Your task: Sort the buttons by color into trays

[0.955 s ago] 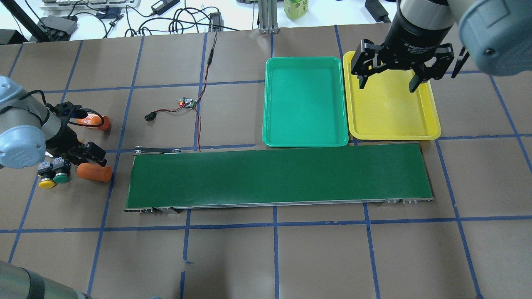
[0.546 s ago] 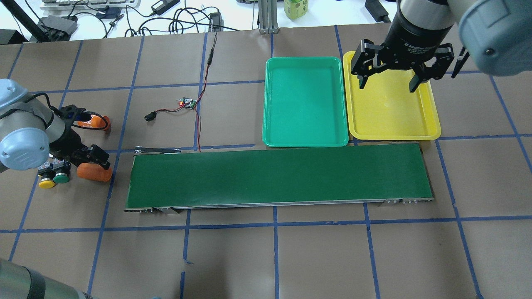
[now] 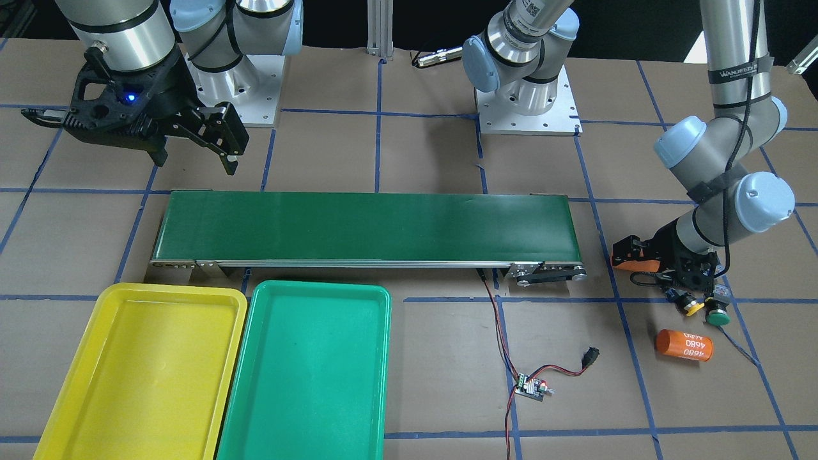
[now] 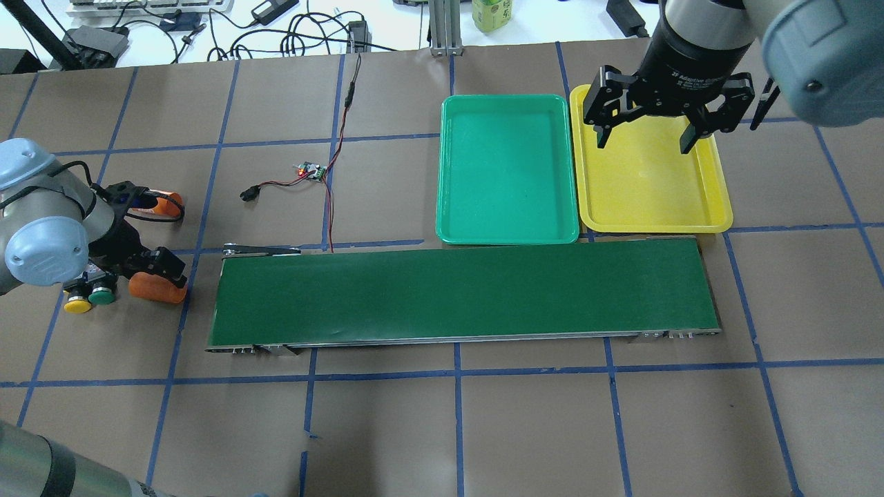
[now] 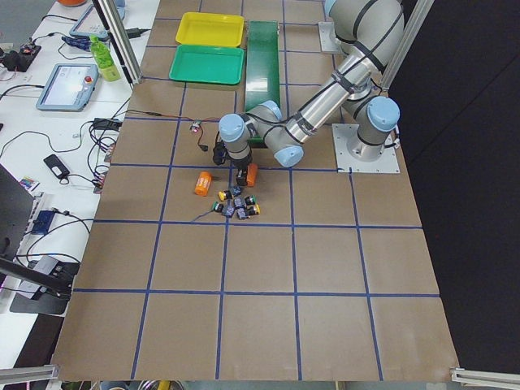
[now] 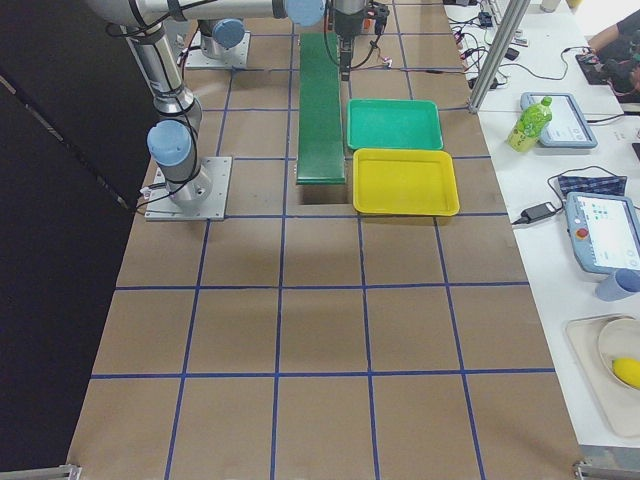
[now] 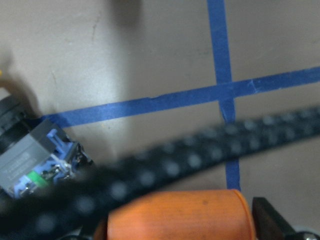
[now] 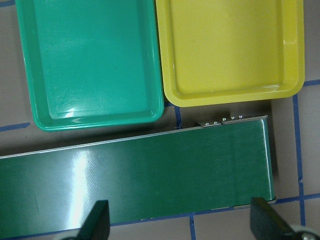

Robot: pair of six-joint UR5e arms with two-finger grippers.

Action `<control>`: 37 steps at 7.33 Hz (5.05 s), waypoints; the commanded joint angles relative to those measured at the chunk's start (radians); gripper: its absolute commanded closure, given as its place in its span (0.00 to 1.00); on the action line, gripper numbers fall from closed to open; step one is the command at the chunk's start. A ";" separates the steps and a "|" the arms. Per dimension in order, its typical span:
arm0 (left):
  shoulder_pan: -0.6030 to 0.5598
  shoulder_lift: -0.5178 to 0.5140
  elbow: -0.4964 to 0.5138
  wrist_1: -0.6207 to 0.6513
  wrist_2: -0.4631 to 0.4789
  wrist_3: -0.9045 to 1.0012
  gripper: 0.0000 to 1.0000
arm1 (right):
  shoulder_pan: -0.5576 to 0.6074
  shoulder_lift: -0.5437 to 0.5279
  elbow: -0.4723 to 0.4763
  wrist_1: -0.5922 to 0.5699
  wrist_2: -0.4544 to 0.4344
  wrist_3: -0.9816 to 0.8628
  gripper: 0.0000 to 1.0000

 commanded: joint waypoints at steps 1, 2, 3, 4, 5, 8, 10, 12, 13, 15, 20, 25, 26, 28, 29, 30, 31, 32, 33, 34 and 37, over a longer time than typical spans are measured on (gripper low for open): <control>0.002 0.028 -0.004 -0.016 0.009 -0.003 0.70 | 0.000 0.000 0.000 0.001 0.000 0.000 0.00; -0.013 0.063 0.011 -0.050 0.010 -0.013 0.78 | 0.000 0.000 0.000 0.001 0.000 -0.002 0.00; -0.015 0.125 0.030 -0.168 -0.005 -0.060 0.80 | 0.000 0.000 0.000 0.001 0.000 -0.002 0.00; -0.022 0.194 0.027 -0.238 -0.031 -0.135 0.80 | 0.000 0.000 0.000 0.001 0.000 -0.002 0.00; -0.071 0.250 0.021 -0.290 -0.051 -0.212 0.80 | 0.000 0.000 0.000 0.001 0.000 -0.002 0.00; -0.352 0.338 -0.054 -0.308 -0.054 -0.577 0.80 | 0.000 0.000 0.000 0.001 0.000 -0.002 0.00; -0.389 0.296 -0.067 -0.283 -0.057 -0.625 0.80 | 0.000 0.000 0.000 0.001 0.000 0.000 0.00; -0.420 0.286 -0.100 -0.243 -0.059 -0.673 0.78 | 0.000 0.000 0.000 0.002 0.000 0.002 0.00; -0.433 0.273 -0.102 -0.223 -0.060 -0.691 0.75 | 0.000 0.000 0.002 0.002 0.000 0.000 0.00; -0.452 0.253 -0.101 -0.182 -0.059 -0.704 0.09 | -0.001 0.000 0.018 0.001 0.000 0.000 0.00; -0.400 0.266 0.002 -0.196 -0.040 -0.616 0.00 | -0.002 -0.002 0.025 0.002 -0.001 -0.002 0.00; -0.052 0.109 0.134 -0.202 -0.040 -0.132 0.00 | -0.012 -0.012 0.089 0.004 -0.006 -0.024 0.00; -0.026 0.073 0.149 -0.168 -0.040 -0.045 0.00 | -0.023 -0.015 0.130 -0.013 -0.008 -0.069 0.00; -0.004 0.029 0.134 -0.084 -0.040 0.263 0.00 | -0.127 -0.015 0.275 -0.091 0.002 -0.168 0.00; 0.011 0.016 0.137 -0.068 -0.040 0.366 0.00 | -0.144 -0.014 0.396 -0.211 0.003 -0.173 0.00; 0.028 -0.002 0.142 -0.021 -0.040 0.473 0.00 | -0.144 -0.023 0.519 -0.371 -0.003 -0.181 0.00; 0.034 -0.028 0.143 0.022 -0.040 0.547 0.00 | -0.144 -0.021 0.588 -0.421 -0.001 -0.181 0.00; 0.034 -0.052 0.131 0.075 -0.040 0.609 0.00 | -0.144 -0.025 0.598 -0.426 0.003 -0.179 0.00; 0.034 -0.065 0.139 0.103 -0.039 0.687 0.00 | -0.144 -0.026 0.600 -0.423 0.000 -0.183 0.00; 0.036 -0.074 0.131 0.107 -0.040 0.717 0.00 | -0.143 -0.026 0.606 -0.423 0.000 -0.176 0.00; 0.037 -0.089 0.140 0.137 0.011 0.775 0.00 | -0.143 -0.024 0.606 -0.412 0.002 -0.173 0.00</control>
